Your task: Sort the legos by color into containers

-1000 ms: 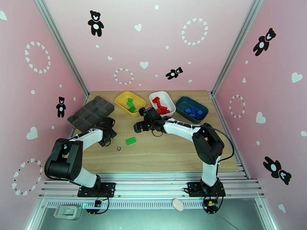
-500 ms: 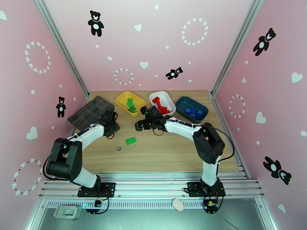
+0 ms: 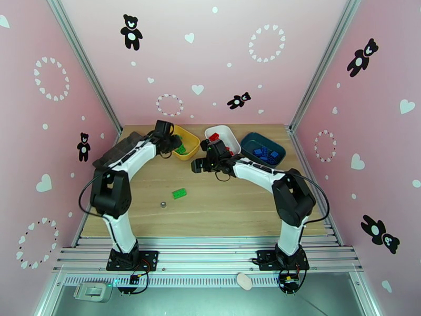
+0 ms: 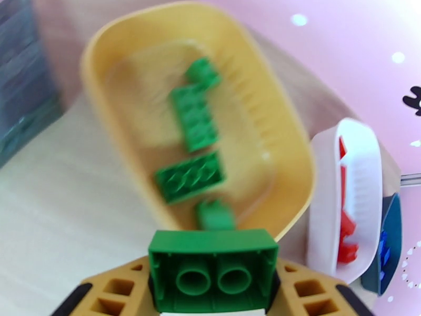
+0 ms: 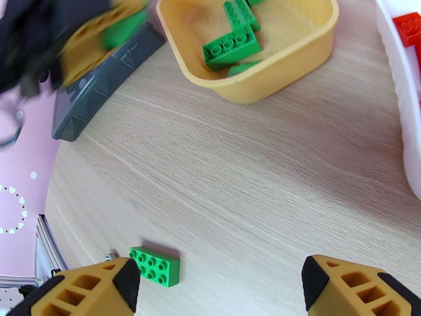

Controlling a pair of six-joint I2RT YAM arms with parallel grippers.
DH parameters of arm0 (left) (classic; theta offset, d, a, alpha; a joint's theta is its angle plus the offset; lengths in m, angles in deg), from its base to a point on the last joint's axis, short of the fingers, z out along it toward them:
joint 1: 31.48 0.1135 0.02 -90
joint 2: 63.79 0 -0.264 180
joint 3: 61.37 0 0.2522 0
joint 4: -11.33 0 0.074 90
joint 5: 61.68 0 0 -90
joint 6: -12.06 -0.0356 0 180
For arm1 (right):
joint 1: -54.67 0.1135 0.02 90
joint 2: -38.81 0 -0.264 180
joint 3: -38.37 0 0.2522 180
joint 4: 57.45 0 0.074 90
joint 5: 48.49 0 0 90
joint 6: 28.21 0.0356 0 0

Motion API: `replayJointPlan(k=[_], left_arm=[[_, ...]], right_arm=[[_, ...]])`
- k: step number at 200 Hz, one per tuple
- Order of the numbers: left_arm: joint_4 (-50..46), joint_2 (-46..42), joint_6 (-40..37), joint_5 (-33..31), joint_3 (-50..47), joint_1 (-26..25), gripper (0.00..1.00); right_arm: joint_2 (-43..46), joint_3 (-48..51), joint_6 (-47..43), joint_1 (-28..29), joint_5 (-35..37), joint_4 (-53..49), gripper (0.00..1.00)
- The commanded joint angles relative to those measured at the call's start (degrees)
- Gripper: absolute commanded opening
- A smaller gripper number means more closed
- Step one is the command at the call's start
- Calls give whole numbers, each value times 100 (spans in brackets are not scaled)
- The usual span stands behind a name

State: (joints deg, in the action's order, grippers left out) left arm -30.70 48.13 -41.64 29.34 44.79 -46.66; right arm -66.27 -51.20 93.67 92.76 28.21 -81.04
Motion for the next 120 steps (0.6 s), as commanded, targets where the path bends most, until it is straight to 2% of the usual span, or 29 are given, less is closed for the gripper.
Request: replayJointPlan(k=[1,15,34,78,120], left_arm=[[-369,506,-226,245,563,-20,53],[-366,683,-245,229,756,-27,73],[-341,687,-269,128,799,-72,86],[-315,98,-495,-221,339,-241,90],[-110,-1082,-684,-658,-816,-519,91]], right_arm=[[339,126,-116,-11,195,-256,86],[391,153,-134,-19,242,-313,86],[448,187,-160,-12,293,-366,86],[502,265,-180,-15,337,-389,86],[657,484,-210,-18,363,-363,86]])
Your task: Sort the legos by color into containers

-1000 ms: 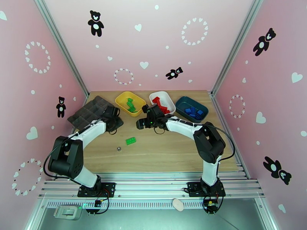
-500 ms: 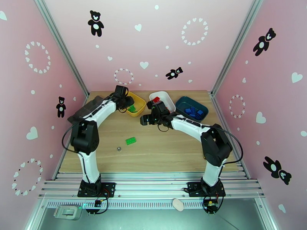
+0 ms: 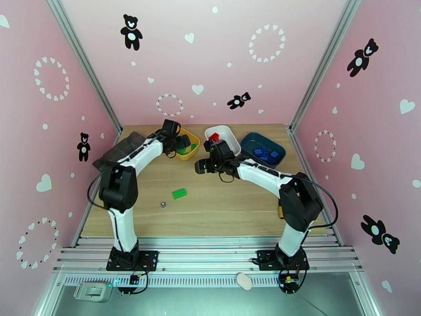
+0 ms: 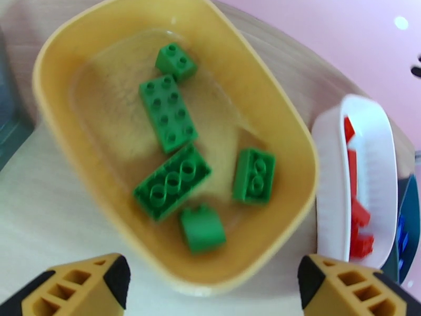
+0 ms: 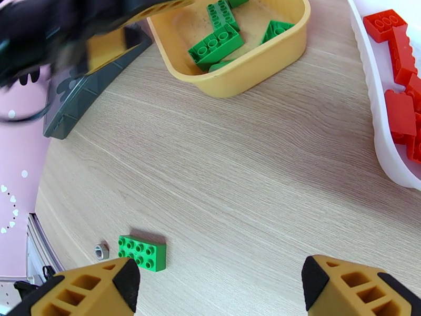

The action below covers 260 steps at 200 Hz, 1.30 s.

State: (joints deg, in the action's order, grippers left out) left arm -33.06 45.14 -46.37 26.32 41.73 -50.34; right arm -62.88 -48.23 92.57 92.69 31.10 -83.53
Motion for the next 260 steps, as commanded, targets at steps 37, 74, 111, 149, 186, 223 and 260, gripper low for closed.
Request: replayJointPlan(k=[37,74,111,149,186,223,260], left_arm=[[314,-1698,-318,-457,-1677,-413,93],[636,-2270,-268,-306,-2831,-708,93],[1212,-2407,-138,25,-3780,-790,94],[1679,-2307,-252,188,-4223,-791,95],[2293,-2025,-292,575,-4642,-787,95],[2331,-1932,-265,806,-4806,-876,94],[2098,-2152,-109,799,-5013,-1138,93]], right_arm=[[545,488,-102,-5,75,-71,86],[777,874,-26,3,66,20,86],[947,1222,41,199,133,76,86],[986,1498,119,457,283,77,86],[1015,1741,291,617,372,201,86],[1165,1922,351,637,476,221,86],[1300,1984,357,638,559,201,86]])
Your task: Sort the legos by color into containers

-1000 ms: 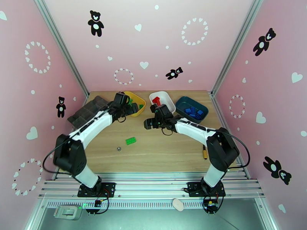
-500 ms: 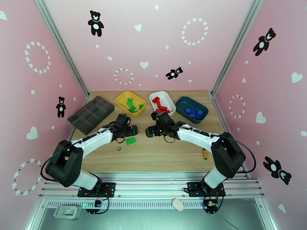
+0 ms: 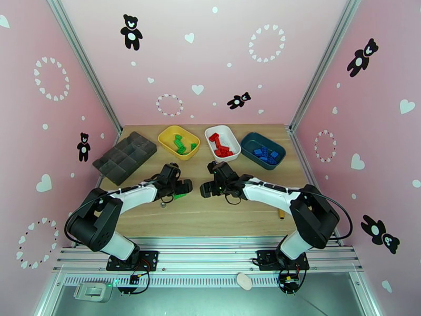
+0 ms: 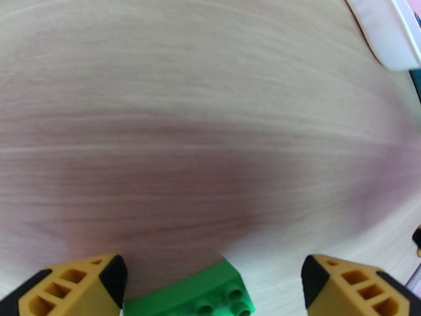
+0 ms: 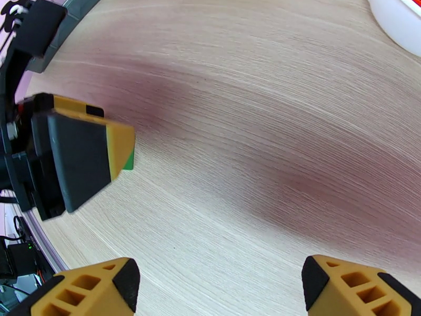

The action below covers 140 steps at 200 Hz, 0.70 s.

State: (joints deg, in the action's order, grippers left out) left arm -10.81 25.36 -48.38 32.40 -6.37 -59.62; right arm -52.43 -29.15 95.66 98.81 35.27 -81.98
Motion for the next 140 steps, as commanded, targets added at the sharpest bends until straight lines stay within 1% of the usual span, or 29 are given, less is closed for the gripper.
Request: replayJointPlan(k=[1,21,40,62,83,100,111,140], left_arm=[[-132,-189,97,186,-207,-214,93],[-309,-301,244,25,-259,-467,93],[-613,-334,359,-315,-205,-747,92],[-1086,-263,524,-951,-52,-1080,90],[-1572,-60,735,-1512,181,-1252,84],[-1769,61,854,-1783,311,-1342,76],[-1812,101,925,-1860,365,-1382,70],[-1786,170,1012,-1928,419,-1397,63]], right_arm=[[260,76,49,25,141,47,86],[263,70,47,24,149,65,86],[247,59,35,25,158,72,86],[246,82,18,24,215,57,86],[282,169,27,24,353,39,86],[350,253,28,20,443,22,86],[389,286,28,16,482,4,86],[476,411,11,-22,546,-9,86]])
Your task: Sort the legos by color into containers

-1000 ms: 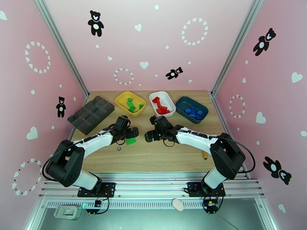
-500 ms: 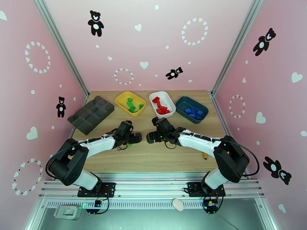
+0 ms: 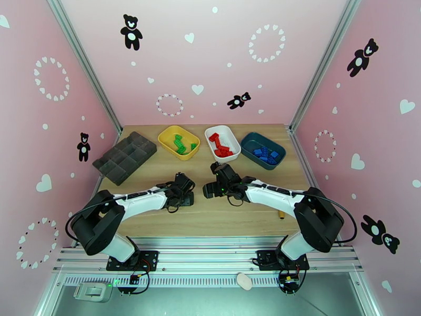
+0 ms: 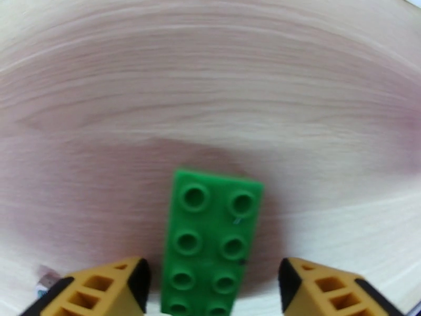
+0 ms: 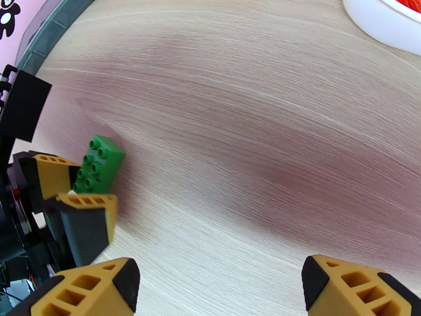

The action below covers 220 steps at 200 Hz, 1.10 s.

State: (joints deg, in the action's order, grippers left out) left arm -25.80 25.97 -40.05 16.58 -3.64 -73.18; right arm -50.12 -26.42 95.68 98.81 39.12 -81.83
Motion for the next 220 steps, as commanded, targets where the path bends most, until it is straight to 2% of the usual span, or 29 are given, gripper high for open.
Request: replayJointPlan(k=[1,75,130,176,220], left_arm=[[-288,110,182,-346,147,-41,62],[-112,75,78,-93,225,-48,33],[-350,-417,-260,-99,825,96,31],[-360,-332,-748,546,1562,853,30],[-204,312,-950,1386,2492,1723,29]], right_arm=[[244,142,11,-25,161,-26,86],[330,214,-25,-239,34,6,86],[137,-80,-27,-292,-440,182,86],[-206,-832,-11,-351,-807,227,87],[-730,-1864,57,-497,-1207,237,86]])
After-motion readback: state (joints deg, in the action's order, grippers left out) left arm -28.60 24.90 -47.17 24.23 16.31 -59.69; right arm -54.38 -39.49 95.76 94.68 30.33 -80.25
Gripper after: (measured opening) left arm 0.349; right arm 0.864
